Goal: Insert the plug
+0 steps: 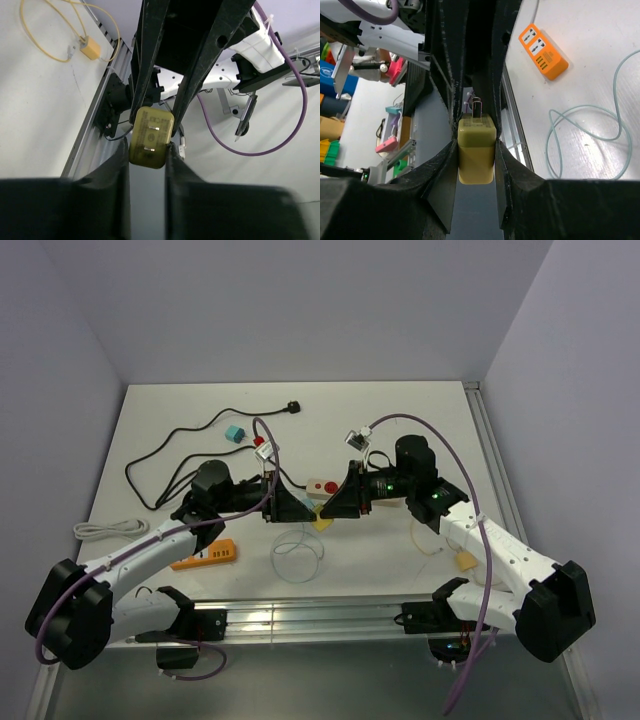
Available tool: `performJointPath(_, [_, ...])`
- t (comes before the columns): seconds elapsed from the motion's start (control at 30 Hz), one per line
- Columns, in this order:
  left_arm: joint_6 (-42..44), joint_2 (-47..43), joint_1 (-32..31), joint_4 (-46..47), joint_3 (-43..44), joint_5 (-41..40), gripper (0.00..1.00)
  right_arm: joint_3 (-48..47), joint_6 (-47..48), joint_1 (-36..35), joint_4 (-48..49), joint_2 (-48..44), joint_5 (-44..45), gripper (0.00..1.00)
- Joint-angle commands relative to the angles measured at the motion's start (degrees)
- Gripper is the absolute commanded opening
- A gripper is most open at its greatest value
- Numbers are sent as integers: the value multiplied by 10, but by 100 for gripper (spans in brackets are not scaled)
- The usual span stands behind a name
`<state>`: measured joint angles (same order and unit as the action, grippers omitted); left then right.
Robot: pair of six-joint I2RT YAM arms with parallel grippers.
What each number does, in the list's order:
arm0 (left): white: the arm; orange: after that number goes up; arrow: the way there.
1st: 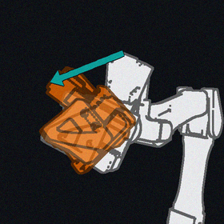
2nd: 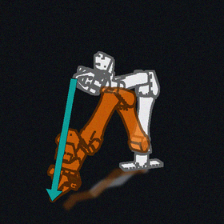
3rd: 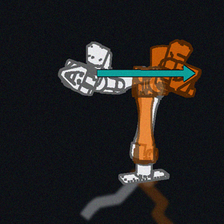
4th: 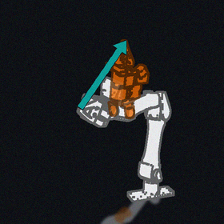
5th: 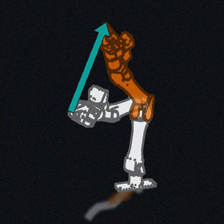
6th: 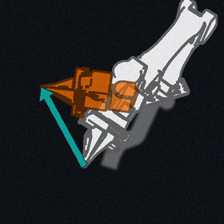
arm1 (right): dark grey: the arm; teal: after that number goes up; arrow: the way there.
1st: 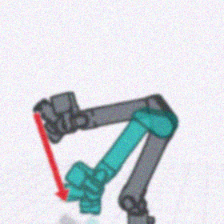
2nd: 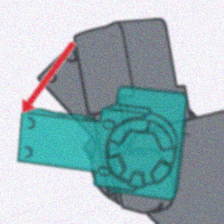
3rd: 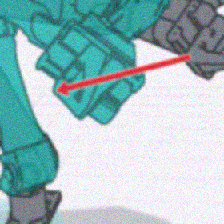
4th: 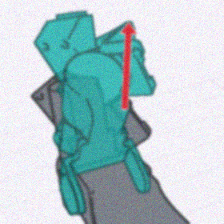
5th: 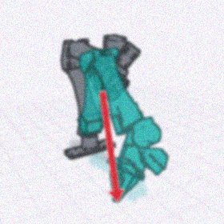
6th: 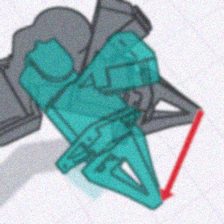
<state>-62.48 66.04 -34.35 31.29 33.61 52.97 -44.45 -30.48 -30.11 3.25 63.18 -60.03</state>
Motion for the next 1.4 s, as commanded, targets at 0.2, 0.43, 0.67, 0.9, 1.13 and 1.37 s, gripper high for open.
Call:
performJointPath(0.2, [-25, -2, -3, 19, 7, -14, 0, -42, 91, -6, -127, -9, 102, 64])
performJointPath(0.43, [-72, 0, 2, -35, 27, -56, 0, -112, 138, -12, -313, -39, 364, 86])
performJointPath(0.67, [-277, 48, 42, 92, -10, -40, 0, -53, 185, -29, -222, -120, 380, 89])
performJointPath(0.9, [-432, 77, 43, 153, -28, -28, 0, -45, 206, -67, -144, -88, 359, 75])
performJointPath(1.13, [-494, 65, 43, 174, -40, -31, 0, -62, 225, -125, -95, -67, 403, 75])
performJointPath(1.37, [-550, 54, 42, 221, -76, -59, 0, -53, 208, -132, -56, -71, 394, 69])
